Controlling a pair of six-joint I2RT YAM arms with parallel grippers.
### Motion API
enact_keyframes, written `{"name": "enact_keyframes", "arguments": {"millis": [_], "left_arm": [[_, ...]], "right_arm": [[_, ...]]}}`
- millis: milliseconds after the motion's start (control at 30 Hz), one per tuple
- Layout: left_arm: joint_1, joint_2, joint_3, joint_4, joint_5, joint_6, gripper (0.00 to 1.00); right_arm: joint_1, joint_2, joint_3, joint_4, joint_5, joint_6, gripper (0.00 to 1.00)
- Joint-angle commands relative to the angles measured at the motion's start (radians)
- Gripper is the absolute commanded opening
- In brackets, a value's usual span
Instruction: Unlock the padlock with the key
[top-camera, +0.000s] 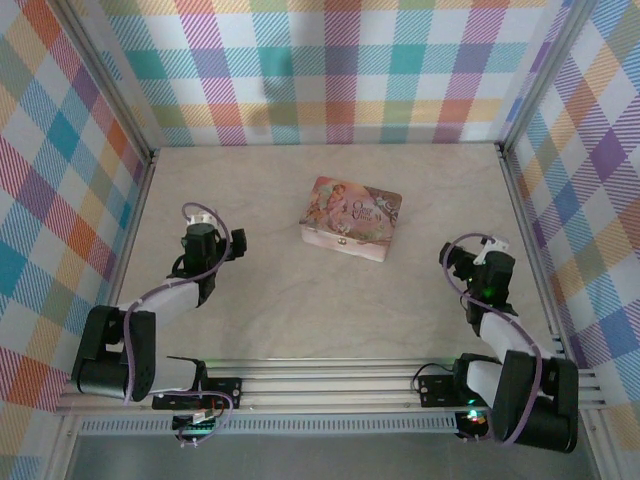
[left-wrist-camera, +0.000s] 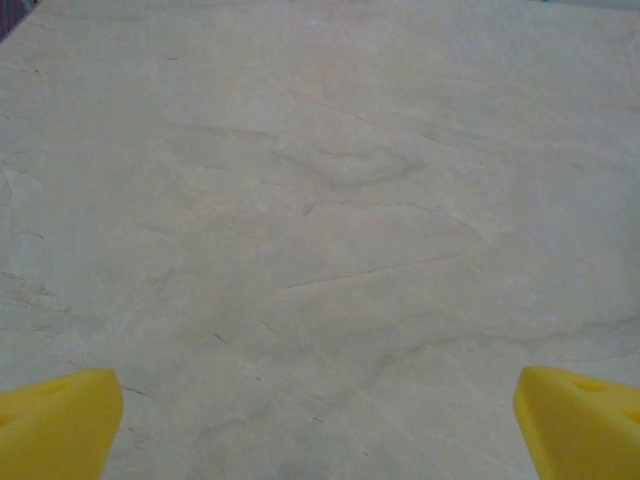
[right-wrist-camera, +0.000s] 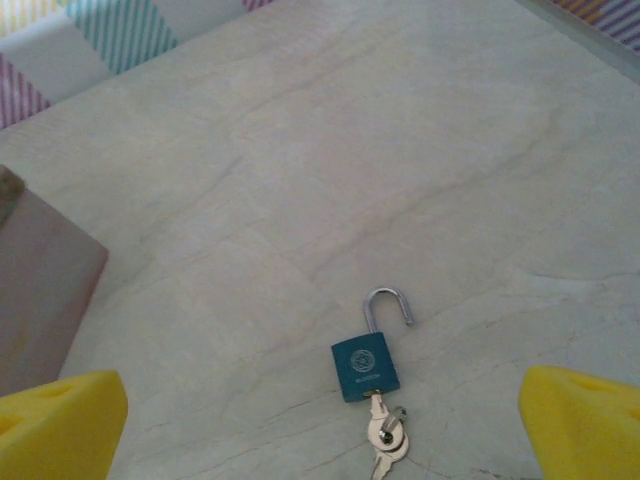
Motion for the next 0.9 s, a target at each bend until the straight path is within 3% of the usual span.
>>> {"name": "enact_keyframes", "arguments": {"millis": [0, 367, 633, 867], "left_arm": [[0.012, 0.014, 0.018, 0.111, -0.004, 0.062, 1.0], [0.039, 0.05, -0.087, 0.231, -0.01, 0.047, 1.0], [0.095, 0.221, -0.064, 0.366, 0.165, 0.049, 1.0], [0.081, 0.238, -0.074, 0.397, 0.171, 0.073, 1.0]], "right_arm": [[0.015, 0.045, -0.008, 0.159, 0.051, 0.032, 1.0], [0.022, 0.285, 0.018, 0.445, 0.116, 0.004, 1.0], [0.04, 0.284, 0.043, 0.399, 0.133, -0.012, 1.0], [0.123, 0.327, 0.078, 0.41, 0.131, -0.126, 1.0]]}}
